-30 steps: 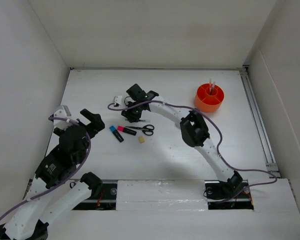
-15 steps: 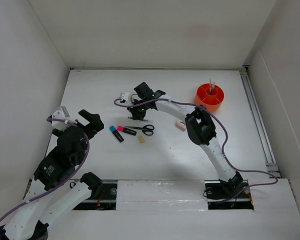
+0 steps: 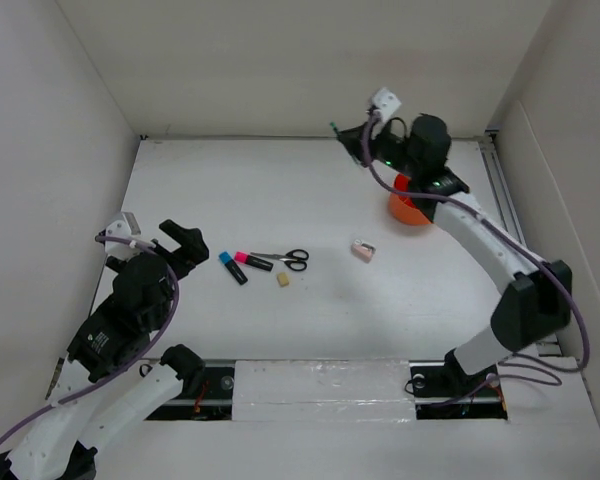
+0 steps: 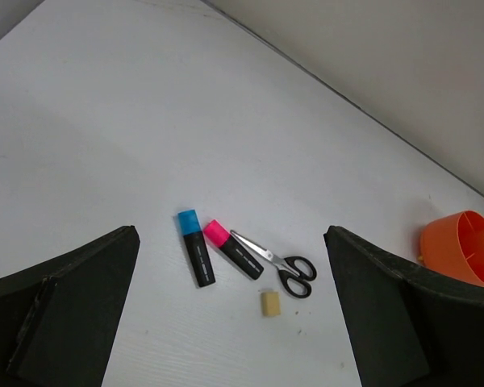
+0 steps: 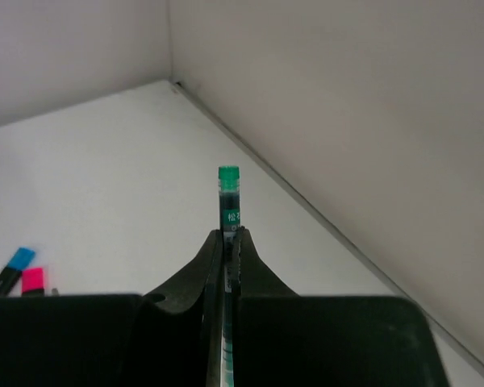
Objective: Sort the stationery into containers
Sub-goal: Pick up the pen from the center of the board, then place the pen in the storage box.
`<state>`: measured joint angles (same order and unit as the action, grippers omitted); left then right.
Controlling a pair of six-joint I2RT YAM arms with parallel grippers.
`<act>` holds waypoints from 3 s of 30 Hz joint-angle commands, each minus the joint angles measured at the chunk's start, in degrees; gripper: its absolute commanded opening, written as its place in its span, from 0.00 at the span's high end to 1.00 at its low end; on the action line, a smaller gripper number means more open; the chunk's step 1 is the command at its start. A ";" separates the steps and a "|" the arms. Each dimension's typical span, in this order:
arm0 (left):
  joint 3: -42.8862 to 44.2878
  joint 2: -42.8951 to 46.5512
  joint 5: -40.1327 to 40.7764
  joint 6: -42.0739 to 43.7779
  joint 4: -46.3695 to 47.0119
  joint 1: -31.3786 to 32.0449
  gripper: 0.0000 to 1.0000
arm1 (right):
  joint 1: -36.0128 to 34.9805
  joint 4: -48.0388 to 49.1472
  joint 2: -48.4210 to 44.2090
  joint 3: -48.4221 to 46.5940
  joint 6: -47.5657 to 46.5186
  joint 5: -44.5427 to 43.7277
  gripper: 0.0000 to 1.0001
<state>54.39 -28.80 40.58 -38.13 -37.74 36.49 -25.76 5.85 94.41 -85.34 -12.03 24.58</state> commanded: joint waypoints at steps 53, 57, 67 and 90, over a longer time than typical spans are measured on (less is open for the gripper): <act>-1.57 -4.78 -8.41 6.49 6.89 -0.28 0.00 | 41.32 97.60 25.91 8.00 62.04 36.85 1.00; -2.10 -4.78 -8.94 7.02 7.41 -0.28 0.00 | 41.32 97.60 26.96 8.61 62.04 37.56 1.00; -2.10 -3.72 -9.46 7.02 7.94 -0.28 0.00 | 41.32 98.13 27.49 8.08 62.04 38.70 1.00; -2.10 -2.67 -12.28 8.69 9.00 -0.28 0.00 | 40.79 98.13 30.48 5.10 62.04 43.80 1.00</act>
<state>52.84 -31.70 28.86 -30.41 -31.03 36.49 15.29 74.00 124.22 -77.65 49.80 66.57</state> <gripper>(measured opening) 0.997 0.055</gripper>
